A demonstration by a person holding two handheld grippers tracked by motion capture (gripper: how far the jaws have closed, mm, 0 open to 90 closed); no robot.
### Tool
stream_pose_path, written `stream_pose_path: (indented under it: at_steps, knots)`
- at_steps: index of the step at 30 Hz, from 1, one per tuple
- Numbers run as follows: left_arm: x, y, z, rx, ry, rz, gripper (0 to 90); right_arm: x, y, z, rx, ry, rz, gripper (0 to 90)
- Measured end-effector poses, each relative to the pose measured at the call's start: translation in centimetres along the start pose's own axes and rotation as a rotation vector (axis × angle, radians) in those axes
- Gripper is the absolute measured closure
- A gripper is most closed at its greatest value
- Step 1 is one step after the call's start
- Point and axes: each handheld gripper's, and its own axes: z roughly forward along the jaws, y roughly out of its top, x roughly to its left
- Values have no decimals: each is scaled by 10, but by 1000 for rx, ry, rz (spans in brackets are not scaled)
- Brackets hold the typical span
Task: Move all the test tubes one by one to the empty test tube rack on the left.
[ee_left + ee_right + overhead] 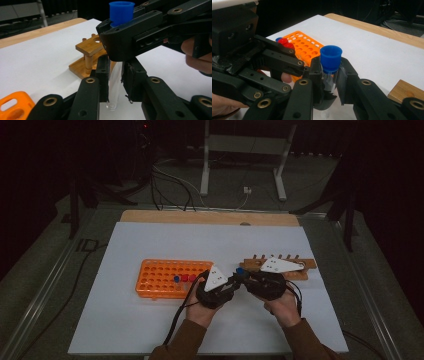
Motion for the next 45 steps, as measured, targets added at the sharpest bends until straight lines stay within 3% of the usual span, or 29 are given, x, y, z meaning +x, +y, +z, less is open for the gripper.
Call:
stream_pose_path:
  at_steps: [2,7,13,19,24,45]
  knots:
    - [0,0,0,0,0,-2,772,0,0,0,-4,2,2,744]
    - [4,0,-3,3,16,-4,774,-4,3,-7,-54,19,21,427]
    - [12,2,-10,-14,30,-27,775,-11,6,-17,-84,-42,27,159]
    - [18,5,-17,-24,46,-27,776,-18,4,-22,-83,-112,2,31]
    - [24,8,-26,-46,58,-32,776,-24,0,-24,-82,-145,-3,10]
    - [59,12,-72,-104,163,-52,776,-50,-27,-50,-82,-255,60,6]
